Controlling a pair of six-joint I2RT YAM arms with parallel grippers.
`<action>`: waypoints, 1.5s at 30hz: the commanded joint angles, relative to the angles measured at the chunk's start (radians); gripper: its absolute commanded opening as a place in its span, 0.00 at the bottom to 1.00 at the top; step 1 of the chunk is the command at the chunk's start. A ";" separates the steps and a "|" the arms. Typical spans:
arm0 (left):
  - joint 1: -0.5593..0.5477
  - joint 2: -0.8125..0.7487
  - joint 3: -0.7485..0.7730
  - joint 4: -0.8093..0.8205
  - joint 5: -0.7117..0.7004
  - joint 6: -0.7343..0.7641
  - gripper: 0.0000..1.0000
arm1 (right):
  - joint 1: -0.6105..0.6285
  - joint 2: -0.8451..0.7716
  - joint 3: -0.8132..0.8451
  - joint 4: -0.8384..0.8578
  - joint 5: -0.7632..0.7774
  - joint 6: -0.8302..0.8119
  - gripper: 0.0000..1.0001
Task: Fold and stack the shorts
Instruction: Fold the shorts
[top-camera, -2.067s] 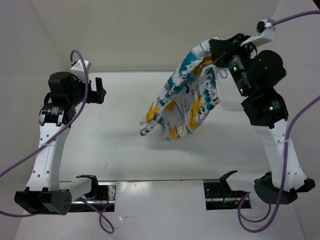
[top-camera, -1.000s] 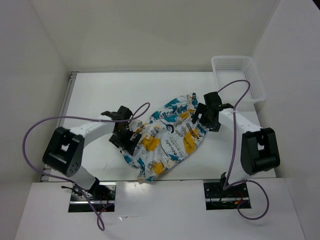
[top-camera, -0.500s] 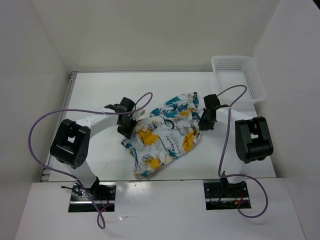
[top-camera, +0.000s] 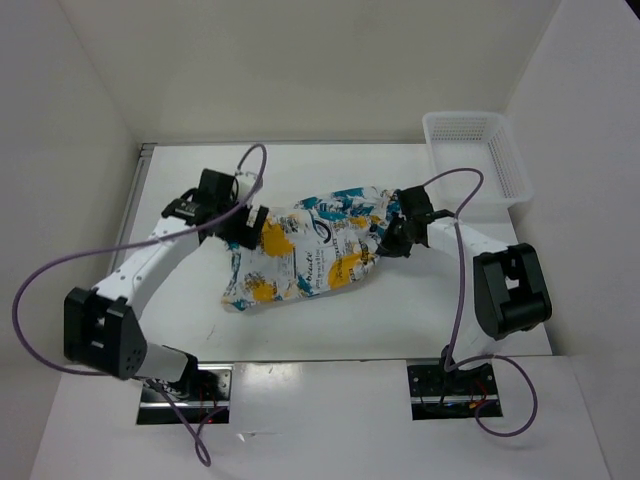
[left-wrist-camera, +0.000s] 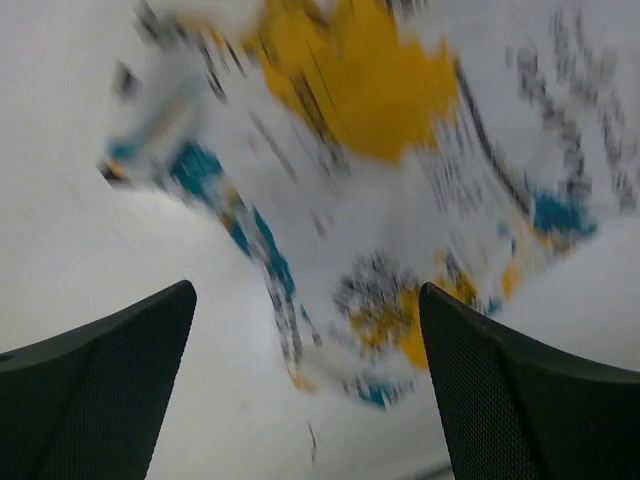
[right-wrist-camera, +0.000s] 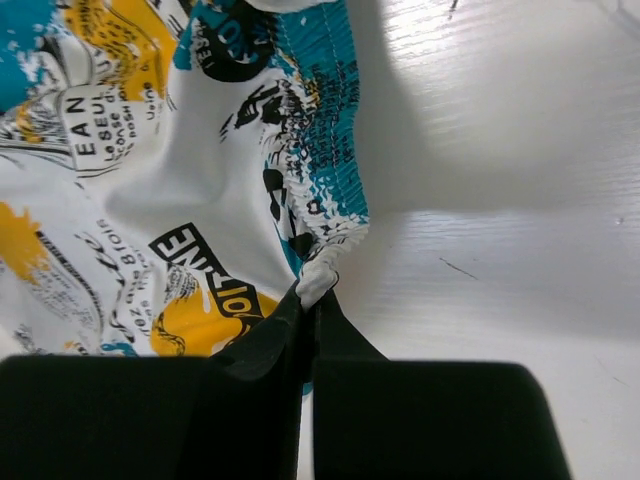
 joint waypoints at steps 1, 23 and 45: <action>-0.022 -0.111 -0.148 -0.238 0.057 0.003 0.99 | 0.002 -0.045 0.020 0.036 -0.029 0.029 0.00; -0.135 -0.223 -0.551 0.095 -0.110 0.003 1.00 | 0.002 -0.086 -0.048 0.046 0.000 0.028 0.00; -0.014 -0.052 0.008 0.167 -0.262 0.003 0.00 | -0.041 0.053 0.677 -0.271 0.025 -0.158 0.00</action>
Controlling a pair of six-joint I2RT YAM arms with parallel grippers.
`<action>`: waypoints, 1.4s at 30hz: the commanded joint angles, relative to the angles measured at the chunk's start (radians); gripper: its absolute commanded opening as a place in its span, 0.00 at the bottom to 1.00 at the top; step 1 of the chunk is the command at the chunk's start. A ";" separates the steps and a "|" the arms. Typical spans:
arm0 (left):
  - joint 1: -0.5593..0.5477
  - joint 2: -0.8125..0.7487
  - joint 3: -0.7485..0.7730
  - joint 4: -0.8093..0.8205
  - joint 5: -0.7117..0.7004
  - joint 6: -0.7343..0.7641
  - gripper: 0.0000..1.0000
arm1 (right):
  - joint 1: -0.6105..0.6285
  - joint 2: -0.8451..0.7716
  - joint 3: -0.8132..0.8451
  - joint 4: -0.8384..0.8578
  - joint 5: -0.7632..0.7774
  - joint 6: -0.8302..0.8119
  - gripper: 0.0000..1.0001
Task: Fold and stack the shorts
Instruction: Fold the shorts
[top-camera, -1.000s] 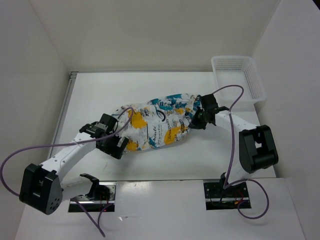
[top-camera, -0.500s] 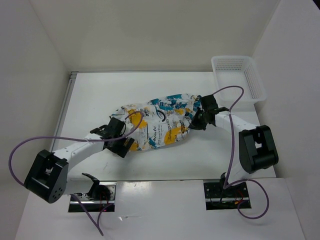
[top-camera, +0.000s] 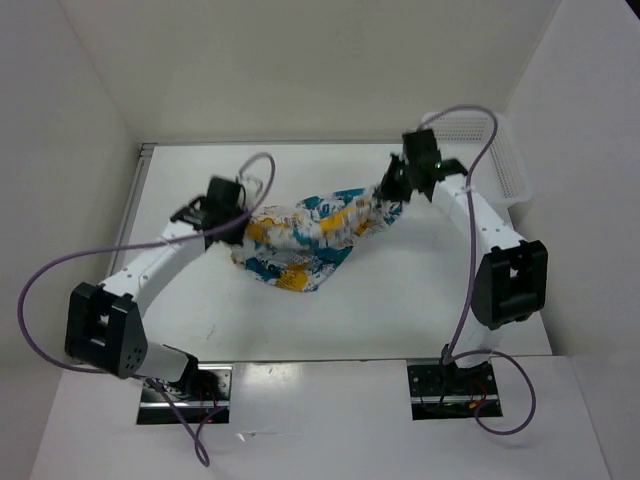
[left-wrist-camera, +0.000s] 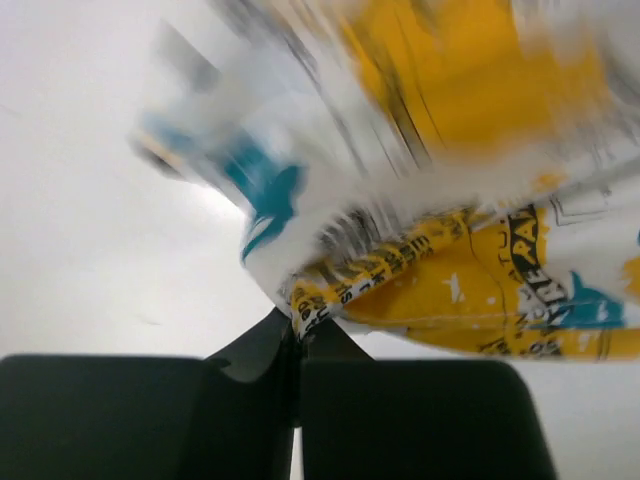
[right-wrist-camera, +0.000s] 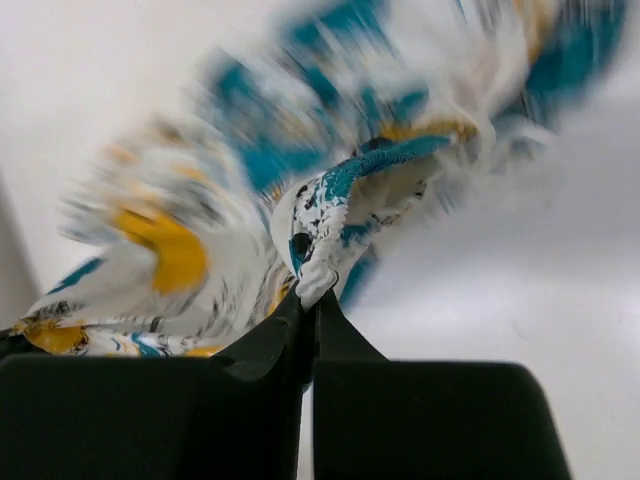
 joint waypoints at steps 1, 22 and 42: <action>0.143 0.040 0.477 0.067 -0.104 0.002 0.00 | -0.049 0.050 0.491 -0.077 0.003 -0.088 0.00; 0.228 -0.456 0.412 -0.327 -0.144 0.002 0.00 | 0.142 -0.456 -0.115 -0.030 -0.140 0.050 0.00; 0.228 0.015 0.341 -0.050 -0.095 0.002 0.01 | 0.233 -0.501 -0.584 0.137 -0.436 0.173 0.00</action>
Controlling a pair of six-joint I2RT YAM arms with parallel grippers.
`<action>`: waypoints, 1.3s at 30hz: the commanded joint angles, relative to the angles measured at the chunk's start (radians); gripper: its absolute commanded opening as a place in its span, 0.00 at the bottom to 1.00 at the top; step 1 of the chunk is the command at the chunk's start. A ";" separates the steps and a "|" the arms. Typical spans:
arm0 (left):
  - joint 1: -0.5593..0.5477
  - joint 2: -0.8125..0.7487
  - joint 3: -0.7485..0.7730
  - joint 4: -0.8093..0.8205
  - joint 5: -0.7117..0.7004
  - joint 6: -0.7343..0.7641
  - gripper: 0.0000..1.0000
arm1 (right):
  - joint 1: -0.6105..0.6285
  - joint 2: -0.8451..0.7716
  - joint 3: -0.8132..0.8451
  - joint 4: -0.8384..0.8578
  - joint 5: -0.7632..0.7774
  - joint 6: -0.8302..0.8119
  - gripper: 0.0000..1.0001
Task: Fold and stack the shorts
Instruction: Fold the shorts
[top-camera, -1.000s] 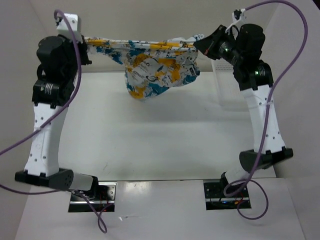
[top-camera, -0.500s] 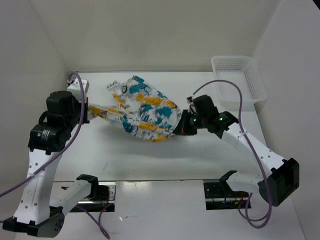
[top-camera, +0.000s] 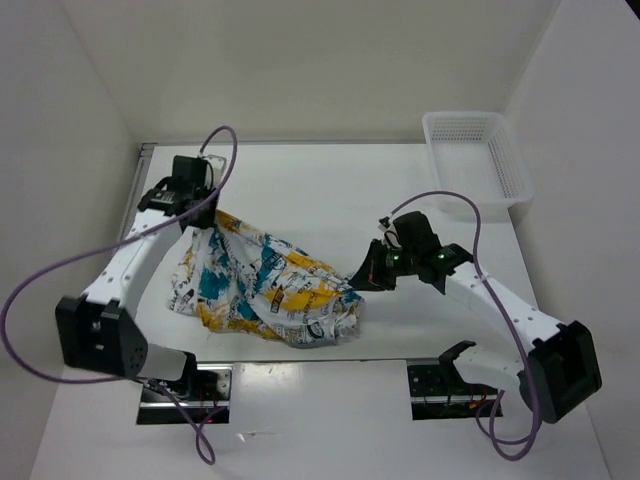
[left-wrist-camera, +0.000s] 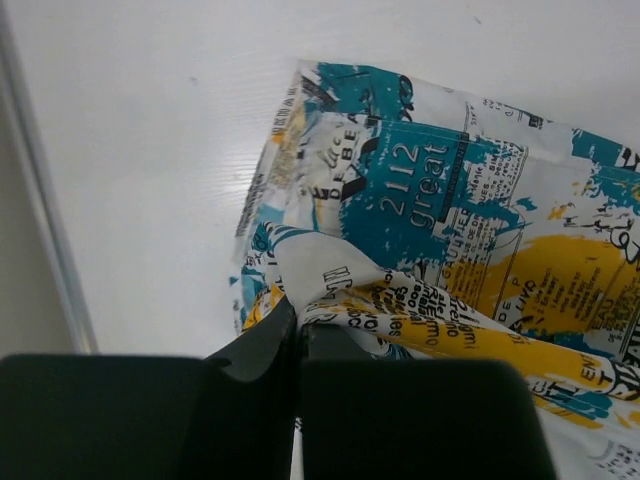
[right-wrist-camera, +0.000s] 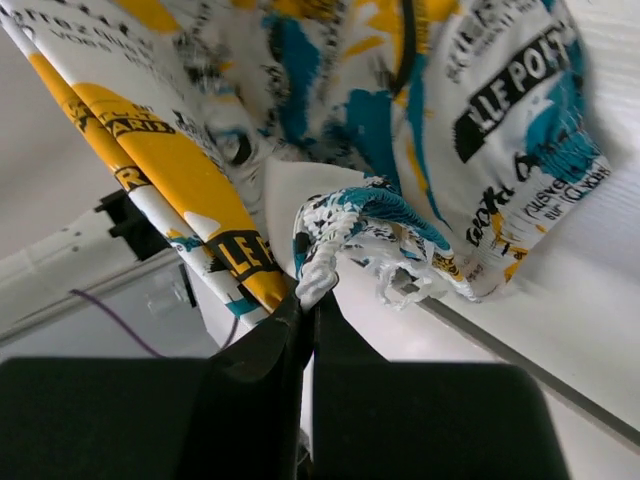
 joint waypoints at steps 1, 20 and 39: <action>0.014 0.134 0.103 0.148 -0.022 0.004 0.01 | -0.028 0.066 -0.048 0.018 -0.027 -0.019 0.00; 0.035 0.577 0.383 0.106 -0.055 0.004 0.74 | -0.276 0.178 0.038 0.004 0.248 -0.056 0.95; 0.203 0.549 0.052 0.020 0.017 0.004 0.83 | 0.055 0.052 -0.187 0.193 0.368 0.345 1.00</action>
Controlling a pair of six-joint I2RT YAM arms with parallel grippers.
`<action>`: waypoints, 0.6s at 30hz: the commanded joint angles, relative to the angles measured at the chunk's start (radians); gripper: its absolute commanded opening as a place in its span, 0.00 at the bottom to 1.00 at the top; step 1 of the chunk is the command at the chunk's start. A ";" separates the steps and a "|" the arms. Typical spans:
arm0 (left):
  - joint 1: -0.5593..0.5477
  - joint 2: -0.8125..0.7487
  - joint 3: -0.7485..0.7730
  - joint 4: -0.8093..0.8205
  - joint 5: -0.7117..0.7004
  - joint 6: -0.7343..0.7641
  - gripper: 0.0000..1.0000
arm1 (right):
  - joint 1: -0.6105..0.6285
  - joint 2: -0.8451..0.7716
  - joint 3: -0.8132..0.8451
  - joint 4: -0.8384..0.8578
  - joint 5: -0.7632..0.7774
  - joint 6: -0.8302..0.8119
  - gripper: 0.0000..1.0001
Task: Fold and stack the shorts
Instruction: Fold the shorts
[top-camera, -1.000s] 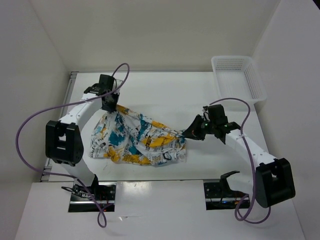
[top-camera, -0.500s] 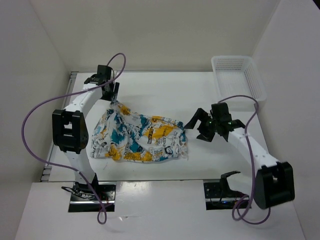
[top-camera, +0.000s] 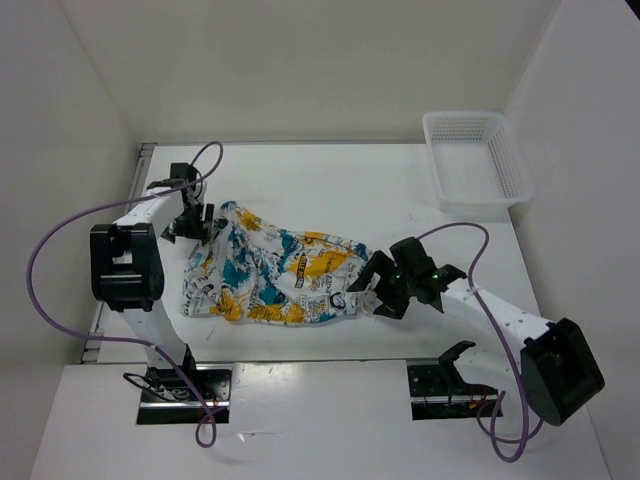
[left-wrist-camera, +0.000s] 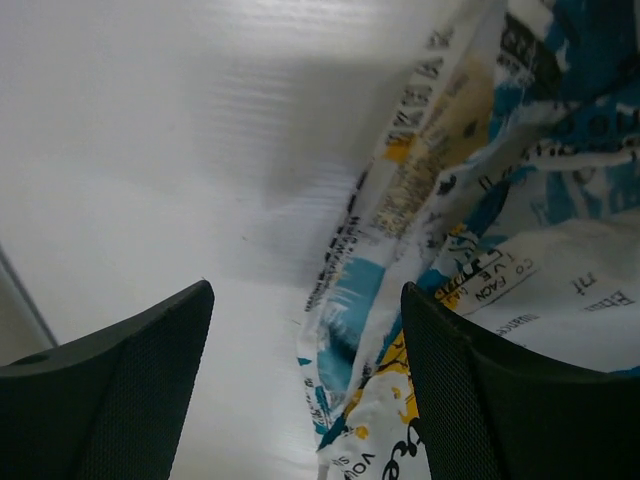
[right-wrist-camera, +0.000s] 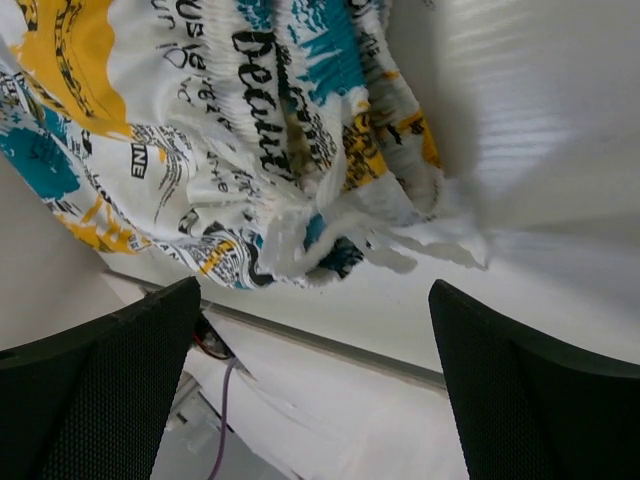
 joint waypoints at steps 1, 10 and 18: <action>0.007 0.024 -0.051 0.002 0.063 0.003 0.83 | 0.043 0.076 0.066 0.107 0.069 0.047 1.00; 0.048 0.089 -0.119 0.020 0.129 0.003 0.40 | 0.125 0.361 0.187 0.152 0.155 0.038 0.83; 0.165 0.015 -0.108 -0.001 0.135 0.003 0.10 | 0.091 0.348 0.173 0.124 0.218 0.034 0.00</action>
